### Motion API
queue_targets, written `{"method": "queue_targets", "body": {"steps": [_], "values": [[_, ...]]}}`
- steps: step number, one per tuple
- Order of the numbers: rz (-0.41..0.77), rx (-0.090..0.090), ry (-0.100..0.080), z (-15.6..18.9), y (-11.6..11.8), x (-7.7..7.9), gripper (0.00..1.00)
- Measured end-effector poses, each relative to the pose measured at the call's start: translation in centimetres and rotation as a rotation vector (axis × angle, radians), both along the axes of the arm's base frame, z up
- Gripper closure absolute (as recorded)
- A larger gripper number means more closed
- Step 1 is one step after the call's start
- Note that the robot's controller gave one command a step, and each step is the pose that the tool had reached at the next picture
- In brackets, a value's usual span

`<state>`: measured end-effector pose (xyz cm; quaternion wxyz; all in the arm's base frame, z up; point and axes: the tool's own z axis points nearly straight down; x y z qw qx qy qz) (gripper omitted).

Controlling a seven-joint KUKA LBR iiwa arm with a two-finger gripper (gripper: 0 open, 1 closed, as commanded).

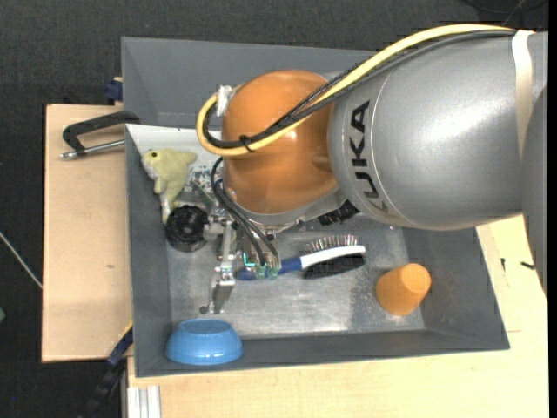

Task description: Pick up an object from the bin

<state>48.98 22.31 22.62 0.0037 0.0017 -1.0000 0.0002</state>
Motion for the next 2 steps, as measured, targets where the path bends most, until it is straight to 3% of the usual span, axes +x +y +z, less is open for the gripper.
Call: {"method": "queue_targets", "body": {"steps": [1, 2], "values": [[0.391, 0.005, -0.005, -13.8, -8.7, 0.0, 0.00], [0.429, -0.001, -0.015, -11.2, -19.5, 2.4, 0.00]]}}
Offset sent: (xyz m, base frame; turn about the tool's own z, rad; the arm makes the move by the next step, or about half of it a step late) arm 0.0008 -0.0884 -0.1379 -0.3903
